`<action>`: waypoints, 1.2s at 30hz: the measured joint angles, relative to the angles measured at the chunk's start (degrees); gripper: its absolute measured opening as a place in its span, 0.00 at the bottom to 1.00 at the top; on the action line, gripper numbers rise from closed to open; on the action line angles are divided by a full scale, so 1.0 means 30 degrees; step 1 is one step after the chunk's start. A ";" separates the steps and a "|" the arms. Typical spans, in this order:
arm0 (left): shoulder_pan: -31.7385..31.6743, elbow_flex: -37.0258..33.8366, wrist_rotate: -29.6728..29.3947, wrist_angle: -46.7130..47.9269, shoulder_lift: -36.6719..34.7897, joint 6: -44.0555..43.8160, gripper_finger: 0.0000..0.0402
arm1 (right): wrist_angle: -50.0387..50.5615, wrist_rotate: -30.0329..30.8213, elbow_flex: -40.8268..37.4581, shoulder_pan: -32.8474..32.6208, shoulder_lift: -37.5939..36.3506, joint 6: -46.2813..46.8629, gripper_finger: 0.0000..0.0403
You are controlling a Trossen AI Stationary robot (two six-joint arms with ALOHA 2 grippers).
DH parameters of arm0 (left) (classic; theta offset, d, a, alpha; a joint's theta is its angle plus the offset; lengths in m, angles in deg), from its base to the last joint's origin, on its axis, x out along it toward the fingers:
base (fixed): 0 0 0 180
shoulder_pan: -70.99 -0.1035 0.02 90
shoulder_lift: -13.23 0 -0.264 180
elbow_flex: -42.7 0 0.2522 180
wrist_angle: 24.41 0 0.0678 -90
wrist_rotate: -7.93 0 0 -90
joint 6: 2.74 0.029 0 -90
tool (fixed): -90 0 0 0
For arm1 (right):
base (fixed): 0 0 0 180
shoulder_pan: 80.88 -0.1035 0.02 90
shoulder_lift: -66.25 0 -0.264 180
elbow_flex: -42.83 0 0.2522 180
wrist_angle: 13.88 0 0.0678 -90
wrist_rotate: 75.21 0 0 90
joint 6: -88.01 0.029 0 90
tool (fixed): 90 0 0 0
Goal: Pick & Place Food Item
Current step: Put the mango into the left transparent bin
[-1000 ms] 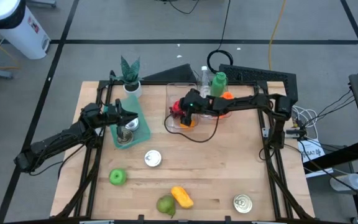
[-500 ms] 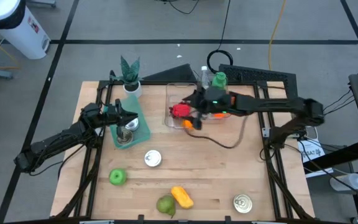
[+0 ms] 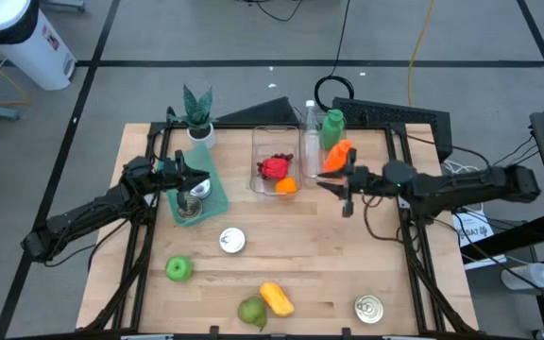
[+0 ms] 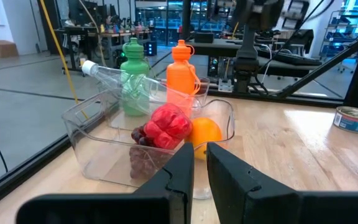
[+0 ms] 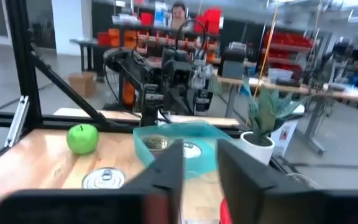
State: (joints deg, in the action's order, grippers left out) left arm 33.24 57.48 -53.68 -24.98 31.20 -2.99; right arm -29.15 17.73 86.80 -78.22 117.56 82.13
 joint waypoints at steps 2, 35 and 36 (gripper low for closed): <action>0.0000 0.0000 -0.0006 0.0009 0.0000 0.0000 0.13 | -0.2203 0.0001 -0.1751 -0.0007 -0.0796 -0.0238 0.09; 0.0007 0.0000 -0.0148 -0.0190 0.0000 -0.0605 0.13 | -0.7966 -0.0065 -0.7649 -0.0050 -0.2840 0.0587 0.00; 0.0004 0.0000 -0.0151 -0.0189 0.0002 -0.0605 0.13 | -0.7966 -0.0067 -0.7649 -0.0050 -0.2840 0.0587 0.00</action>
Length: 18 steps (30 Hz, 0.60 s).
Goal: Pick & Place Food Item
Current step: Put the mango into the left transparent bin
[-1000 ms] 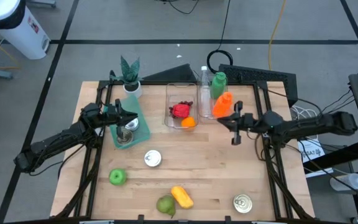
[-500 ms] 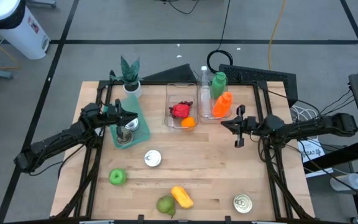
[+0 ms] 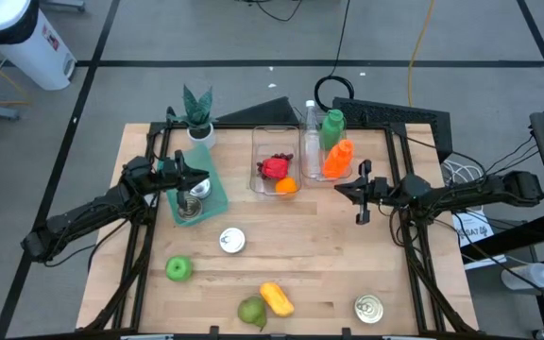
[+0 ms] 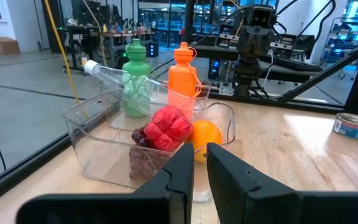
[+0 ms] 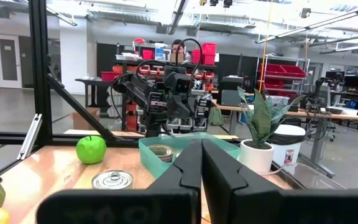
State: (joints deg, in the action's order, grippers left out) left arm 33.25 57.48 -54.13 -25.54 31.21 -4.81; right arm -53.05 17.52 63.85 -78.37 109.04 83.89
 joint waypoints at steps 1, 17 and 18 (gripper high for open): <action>0.0000 0.0000 -0.0004 0.0000 -0.0002 0.0000 0.13 | 0.0000 -0.0003 0.0000 0.0000 0.0000 0.0000 0.00; 0.0002 0.0000 -0.0328 -0.0073 -0.0002 0.0022 0.13 | 0.2235 -0.0776 0.4524 -0.4040 0.4567 -0.0778 0.00; -0.0004 0.0000 -0.0429 -0.0079 -0.0002 0.0016 0.13 | 0.2154 0.0575 0.5281 -0.4520 0.5504 -0.0680 0.00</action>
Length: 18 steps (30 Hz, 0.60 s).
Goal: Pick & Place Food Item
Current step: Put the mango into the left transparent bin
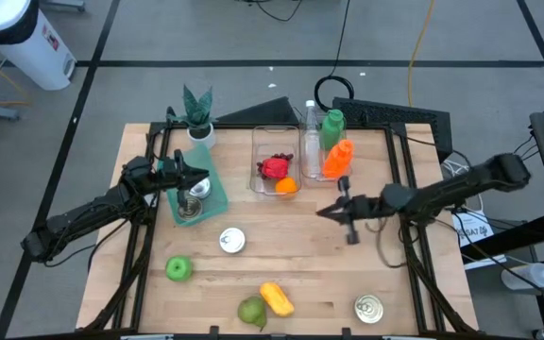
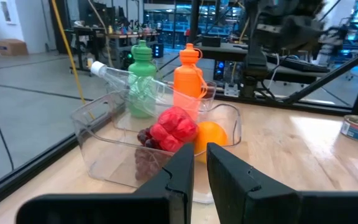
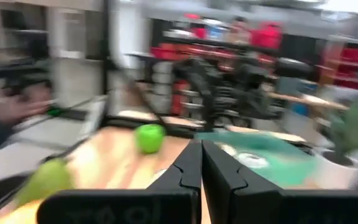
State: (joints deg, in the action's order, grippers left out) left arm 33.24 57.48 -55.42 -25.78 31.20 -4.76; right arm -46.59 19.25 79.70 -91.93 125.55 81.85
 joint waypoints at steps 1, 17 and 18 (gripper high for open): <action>0.0001 0.0000 -0.0088 -0.0001 0.0006 -0.0001 0.13 | -0.0026 0.1502 0.0753 -0.0400 0.0918 0.0295 0.00; 0.0007 0.0000 -0.0297 0.0181 0.0007 -0.0008 0.13 | 0.3224 -0.1061 0.9435 -0.4118 1.2006 0.6680 0.00; 0.0007 0.0000 -0.0305 0.0181 0.0000 -0.0016 0.13 | 0.4193 -0.1146 1.0038 -0.4231 1.2530 0.7340 0.00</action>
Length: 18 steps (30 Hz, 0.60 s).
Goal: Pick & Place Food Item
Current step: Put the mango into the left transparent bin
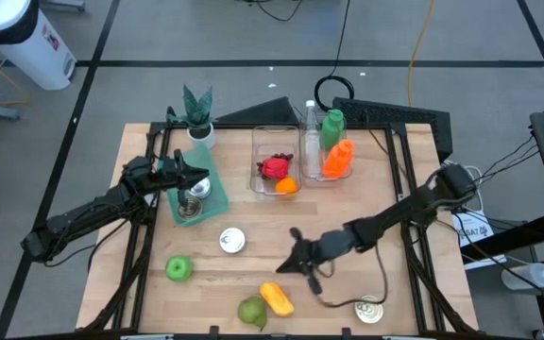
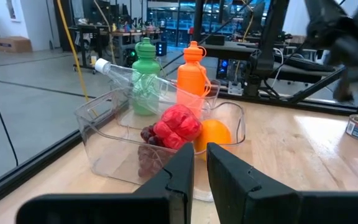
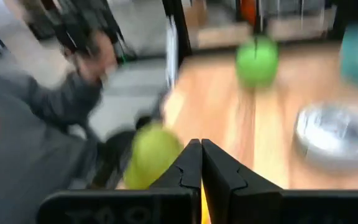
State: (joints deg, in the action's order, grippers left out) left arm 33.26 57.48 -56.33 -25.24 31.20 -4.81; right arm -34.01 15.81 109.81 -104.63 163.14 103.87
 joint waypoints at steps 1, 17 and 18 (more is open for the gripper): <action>0.0000 0.0000 -0.0027 0.0000 0.0000 -0.0020 0.13 | 0.1135 -0.0246 0.0596 -0.0057 0.0481 0.0573 0.00; -0.0005 0.0000 -0.0116 0.0441 0.0005 0.0548 0.13 | 0.5526 -0.5032 0.4695 -0.0520 0.3284 0.6183 0.00; -0.0002 0.0000 -0.0115 0.0475 0.0007 0.0559 0.13 | 0.5474 -0.4779 0.4706 -0.0512 0.3443 0.6637 0.00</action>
State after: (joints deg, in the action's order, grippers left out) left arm 33.25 57.48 -56.68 -23.81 31.23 -3.13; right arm -17.59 1.47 123.93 -106.16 173.47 123.78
